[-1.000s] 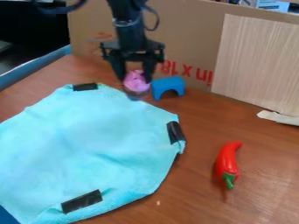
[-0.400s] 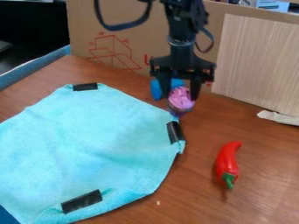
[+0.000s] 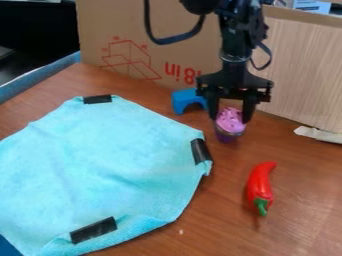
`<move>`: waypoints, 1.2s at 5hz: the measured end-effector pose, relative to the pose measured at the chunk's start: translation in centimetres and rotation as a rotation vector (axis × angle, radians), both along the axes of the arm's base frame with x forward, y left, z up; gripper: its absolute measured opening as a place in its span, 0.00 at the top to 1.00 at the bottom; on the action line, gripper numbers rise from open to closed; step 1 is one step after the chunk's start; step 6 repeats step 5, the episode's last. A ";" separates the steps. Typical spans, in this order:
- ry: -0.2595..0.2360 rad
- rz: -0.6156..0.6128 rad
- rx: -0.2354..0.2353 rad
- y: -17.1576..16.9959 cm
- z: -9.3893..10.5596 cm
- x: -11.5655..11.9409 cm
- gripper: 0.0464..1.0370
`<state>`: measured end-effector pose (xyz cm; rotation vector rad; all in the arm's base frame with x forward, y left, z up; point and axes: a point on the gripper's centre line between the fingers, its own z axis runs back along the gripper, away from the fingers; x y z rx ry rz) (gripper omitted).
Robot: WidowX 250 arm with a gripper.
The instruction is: Move the object on the cloth to the top side of the table
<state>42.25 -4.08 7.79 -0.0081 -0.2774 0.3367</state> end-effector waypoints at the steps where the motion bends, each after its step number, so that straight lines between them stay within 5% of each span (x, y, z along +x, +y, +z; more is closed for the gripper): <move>1: -0.008 -0.008 -0.006 -1.1 0.2 0.2 0.32; 2: -0.013 -0.001 -0.014 -1.7 0.3 0.2 0.27; 3: -0.016 -0.006 -0.018 -2.1 0.4 0.2 0.04; 6: -0.004 -0.013 -0.018 -2.0 0.7 0.2 0.04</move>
